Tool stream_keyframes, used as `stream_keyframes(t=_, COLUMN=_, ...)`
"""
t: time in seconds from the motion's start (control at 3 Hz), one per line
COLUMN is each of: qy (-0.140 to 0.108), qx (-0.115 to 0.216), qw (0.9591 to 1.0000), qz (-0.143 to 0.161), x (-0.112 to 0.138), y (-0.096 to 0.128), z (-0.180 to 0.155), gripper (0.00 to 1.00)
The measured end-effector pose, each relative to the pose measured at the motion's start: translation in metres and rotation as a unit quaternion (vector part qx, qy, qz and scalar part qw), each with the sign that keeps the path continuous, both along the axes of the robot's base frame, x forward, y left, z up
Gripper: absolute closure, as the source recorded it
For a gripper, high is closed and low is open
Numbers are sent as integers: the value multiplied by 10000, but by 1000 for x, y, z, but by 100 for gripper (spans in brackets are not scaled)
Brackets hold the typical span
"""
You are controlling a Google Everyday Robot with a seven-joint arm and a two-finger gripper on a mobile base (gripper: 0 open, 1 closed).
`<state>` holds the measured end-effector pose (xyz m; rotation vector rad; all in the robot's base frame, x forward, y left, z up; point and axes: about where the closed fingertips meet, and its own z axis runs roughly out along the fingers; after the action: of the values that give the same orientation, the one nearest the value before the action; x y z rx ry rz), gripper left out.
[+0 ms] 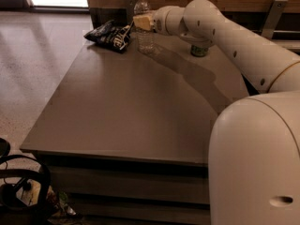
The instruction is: Move water bottle near blue chip bag
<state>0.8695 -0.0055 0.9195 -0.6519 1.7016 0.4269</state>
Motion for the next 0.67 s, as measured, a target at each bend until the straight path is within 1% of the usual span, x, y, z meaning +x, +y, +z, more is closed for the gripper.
stream_keyframes(t=0.33, qy=12, qx=50, qw=10000, qz=-38, x=0, y=-2, z=-5, gripper=100)
stream_keyframes(t=0.67, qy=12, qx=50, qw=10000, qz=-38, x=0, y=-2, z=-2, gripper=100)
